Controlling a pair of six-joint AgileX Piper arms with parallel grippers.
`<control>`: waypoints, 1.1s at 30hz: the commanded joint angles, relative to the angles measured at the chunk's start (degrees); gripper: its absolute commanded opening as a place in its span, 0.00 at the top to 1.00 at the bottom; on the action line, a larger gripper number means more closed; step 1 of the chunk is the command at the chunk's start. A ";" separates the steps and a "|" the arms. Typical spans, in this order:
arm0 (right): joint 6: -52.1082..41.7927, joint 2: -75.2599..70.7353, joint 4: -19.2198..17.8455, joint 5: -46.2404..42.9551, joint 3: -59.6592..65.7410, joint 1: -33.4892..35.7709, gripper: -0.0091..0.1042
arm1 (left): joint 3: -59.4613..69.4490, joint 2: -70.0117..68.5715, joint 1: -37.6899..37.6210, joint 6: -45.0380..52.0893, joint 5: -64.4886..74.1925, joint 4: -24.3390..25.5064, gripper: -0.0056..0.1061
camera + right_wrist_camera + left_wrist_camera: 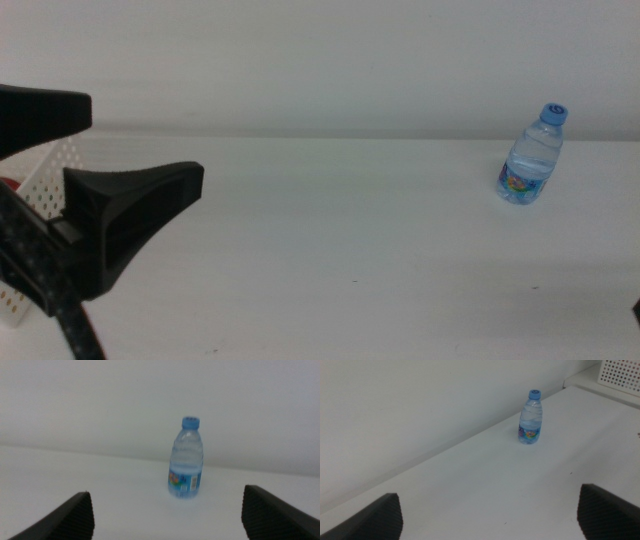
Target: Use arms to grab the bottles and put them into the dustbin to the left of the table.
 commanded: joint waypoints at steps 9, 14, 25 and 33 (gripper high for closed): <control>0.16 26.40 -0.51 -11.61 -1.55 -0.11 0.22 | 0.22 -0.28 -0.43 -0.01 0.17 0.06 0.11; 0.16 38.06 -0.92 -22.90 -1.55 -0.11 0.22 | 0.22 -0.28 -0.43 -0.01 0.17 0.06 0.11; 0.32 51.48 -2.04 -33.24 -1.69 -0.11 0.22 | 0.22 -0.28 -0.43 -0.01 0.17 -0.10 0.11; 1.87 51.96 -2.04 -33.91 -1.69 -0.23 0.22 | 0.22 -0.28 -0.43 -0.01 0.17 -0.10 0.11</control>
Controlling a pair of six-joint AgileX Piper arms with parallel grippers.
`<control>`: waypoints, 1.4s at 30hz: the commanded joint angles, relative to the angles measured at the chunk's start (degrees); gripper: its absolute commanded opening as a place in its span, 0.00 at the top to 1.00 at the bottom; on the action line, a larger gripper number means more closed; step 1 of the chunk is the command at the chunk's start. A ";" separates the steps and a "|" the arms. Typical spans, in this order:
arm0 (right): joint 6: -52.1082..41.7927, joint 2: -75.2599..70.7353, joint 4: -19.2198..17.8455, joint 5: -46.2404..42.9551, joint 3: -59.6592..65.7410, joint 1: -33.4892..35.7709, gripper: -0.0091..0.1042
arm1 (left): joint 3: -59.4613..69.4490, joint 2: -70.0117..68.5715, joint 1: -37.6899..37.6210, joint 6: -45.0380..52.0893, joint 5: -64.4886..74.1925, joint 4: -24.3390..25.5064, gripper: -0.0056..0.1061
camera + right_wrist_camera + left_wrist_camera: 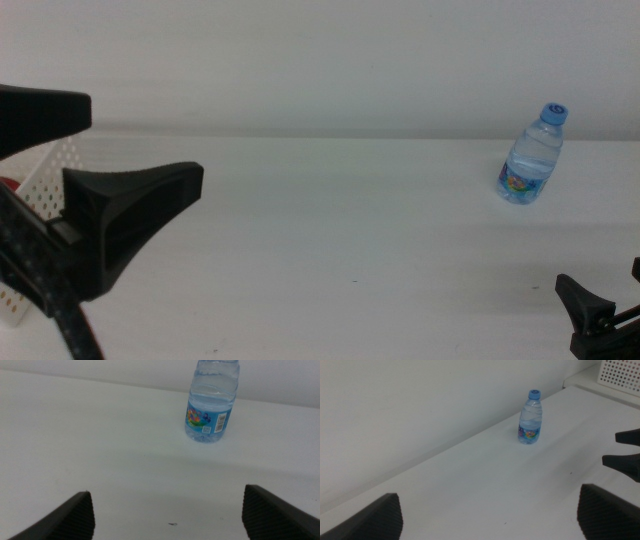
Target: Use arms to grab the bottles and put them into the dustbin to the left of the table.
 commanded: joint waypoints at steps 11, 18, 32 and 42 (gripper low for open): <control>0.67 9.16 -0.15 -11.82 -0.17 -0.23 0.22 | 0.22 -0.28 -0.43 -0.01 0.07 -0.10 0.11; -0.99 16.06 6.90 -19.59 -0.94 -5.05 0.22 | 0.22 -0.28 -0.43 -0.01 0.07 -0.10 0.11; -8.55 33.03 10.16 -19.44 -14.13 -5.96 0.22 | 0.22 -0.28 -0.43 -0.01 0.07 -0.10 0.11; -9.93 44.07 10.16 -18.98 -24.53 -5.96 0.22 | 0.22 -0.28 -0.43 -0.01 0.07 -0.10 0.11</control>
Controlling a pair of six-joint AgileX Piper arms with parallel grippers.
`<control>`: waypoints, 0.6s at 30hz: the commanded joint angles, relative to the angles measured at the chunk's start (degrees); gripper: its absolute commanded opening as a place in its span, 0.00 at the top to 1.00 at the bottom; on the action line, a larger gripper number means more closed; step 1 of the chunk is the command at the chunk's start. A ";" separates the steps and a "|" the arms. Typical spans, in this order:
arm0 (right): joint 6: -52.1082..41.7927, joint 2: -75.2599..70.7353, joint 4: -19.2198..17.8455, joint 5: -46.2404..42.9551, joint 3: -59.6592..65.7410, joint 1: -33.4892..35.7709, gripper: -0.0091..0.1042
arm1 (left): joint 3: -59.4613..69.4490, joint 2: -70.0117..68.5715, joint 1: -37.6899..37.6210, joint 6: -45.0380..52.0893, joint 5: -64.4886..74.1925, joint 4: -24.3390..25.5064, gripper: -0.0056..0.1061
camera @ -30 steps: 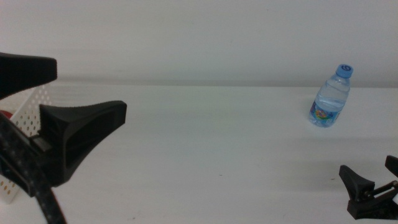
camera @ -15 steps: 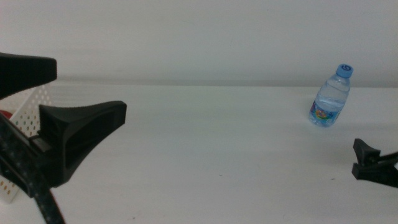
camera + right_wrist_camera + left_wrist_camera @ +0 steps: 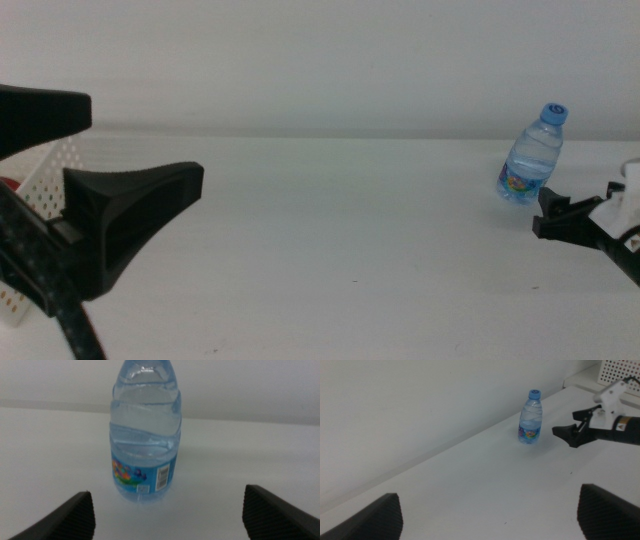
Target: Use arms to grab the bottles and put them into the dustbin to the left of the table.
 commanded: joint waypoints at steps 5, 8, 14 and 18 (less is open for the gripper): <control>-2.84 3.78 0.14 3.11 -5.40 -0.33 0.22 | 0.22 -0.28 -0.43 -0.01 0.07 -0.10 0.11; -3.02 5.18 0.14 6.25 -8.18 -0.33 0.22 | 0.22 -0.28 -0.43 -0.01 0.07 -0.10 0.11; -4.49 7.64 0.14 5.75 -10.43 -0.33 0.22 | 0.22 -0.28 -0.43 -0.01 0.07 -0.10 0.11; -4.55 9.30 0.14 5.75 -12.26 -0.23 0.22 | 0.22 -0.28 -0.43 -0.01 0.07 -0.10 0.11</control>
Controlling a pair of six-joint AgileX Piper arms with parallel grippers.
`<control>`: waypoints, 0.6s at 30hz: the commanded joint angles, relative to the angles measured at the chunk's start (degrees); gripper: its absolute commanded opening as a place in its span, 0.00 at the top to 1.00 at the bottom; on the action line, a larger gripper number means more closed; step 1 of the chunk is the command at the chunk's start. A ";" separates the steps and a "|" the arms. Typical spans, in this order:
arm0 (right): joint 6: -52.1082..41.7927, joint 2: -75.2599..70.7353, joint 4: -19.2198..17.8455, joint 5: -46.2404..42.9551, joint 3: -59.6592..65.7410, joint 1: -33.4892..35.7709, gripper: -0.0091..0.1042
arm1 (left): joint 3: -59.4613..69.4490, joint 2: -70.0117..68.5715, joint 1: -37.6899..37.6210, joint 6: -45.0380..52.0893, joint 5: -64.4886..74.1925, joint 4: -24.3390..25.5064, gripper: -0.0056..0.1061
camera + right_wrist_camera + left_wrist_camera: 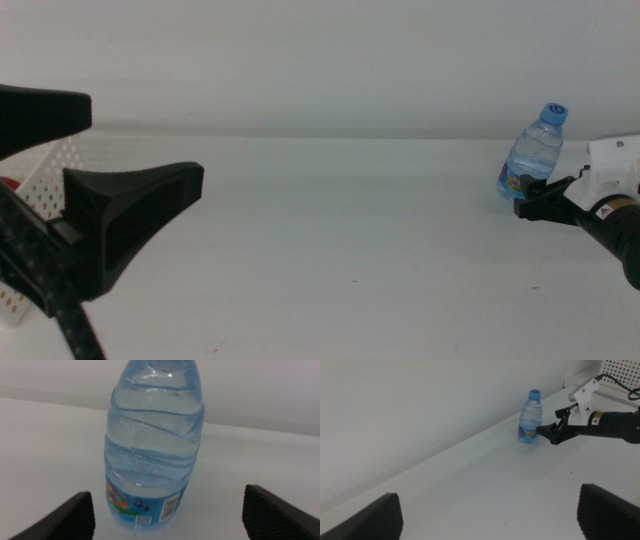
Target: Use arms to grab the bottles and put them into the dustbin to the left of the table.
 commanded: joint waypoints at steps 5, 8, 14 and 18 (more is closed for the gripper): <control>-0.76 3.23 0.14 -0.03 -3.42 -0.23 0.22 | 0.22 -0.28 -0.43 -0.01 0.07 -0.10 0.11; -0.76 4.39 -0.04 1.15 -5.06 -0.23 0.22 | 0.22 -0.28 -0.43 -0.01 0.07 -0.10 0.11; -0.76 6.86 -0.46 1.29 -7.59 -0.23 0.22 | 0.22 -0.28 -0.43 -0.01 0.07 -0.10 0.11; -0.76 8.83 -0.79 1.41 -9.58 -0.23 0.22 | 0.22 -0.28 -0.43 -0.01 0.07 -0.10 0.11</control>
